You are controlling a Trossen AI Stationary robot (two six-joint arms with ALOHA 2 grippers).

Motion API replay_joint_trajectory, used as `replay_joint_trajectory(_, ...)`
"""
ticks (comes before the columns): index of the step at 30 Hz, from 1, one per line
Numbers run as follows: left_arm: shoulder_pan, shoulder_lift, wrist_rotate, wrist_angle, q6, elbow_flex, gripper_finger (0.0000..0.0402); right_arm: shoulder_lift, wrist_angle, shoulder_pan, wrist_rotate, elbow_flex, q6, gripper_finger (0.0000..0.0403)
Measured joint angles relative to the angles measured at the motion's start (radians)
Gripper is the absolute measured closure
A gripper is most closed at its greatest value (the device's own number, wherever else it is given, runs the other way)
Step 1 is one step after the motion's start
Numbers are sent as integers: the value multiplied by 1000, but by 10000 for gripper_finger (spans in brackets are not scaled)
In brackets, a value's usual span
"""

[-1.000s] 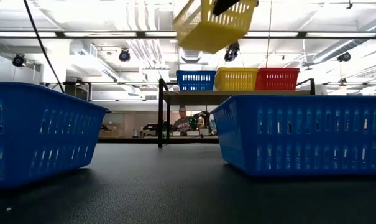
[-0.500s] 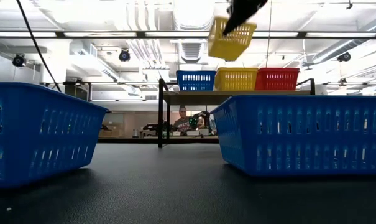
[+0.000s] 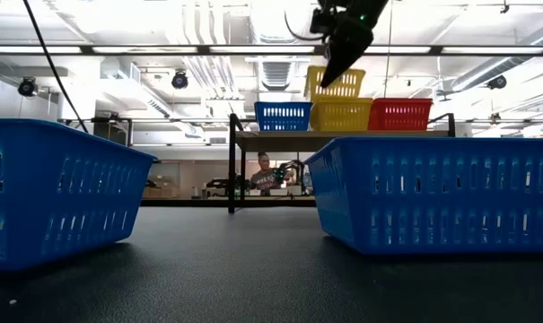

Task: Stack baskets on shelf by color
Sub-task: Stack the yellow bin on top of the yellow bin on the shelf

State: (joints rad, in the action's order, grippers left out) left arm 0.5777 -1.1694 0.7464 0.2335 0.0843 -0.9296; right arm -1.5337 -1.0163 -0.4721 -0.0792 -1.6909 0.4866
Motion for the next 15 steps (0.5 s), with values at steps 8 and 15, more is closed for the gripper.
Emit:
replay_joint_trajectory(8,0,0,0,0,0,0,207,-51,-17,0,79,0,-2,392)
replay_joint_trajectory(15,0,0,0,0,-1,0,207,-51,-28,0,81,-1,-12,347)
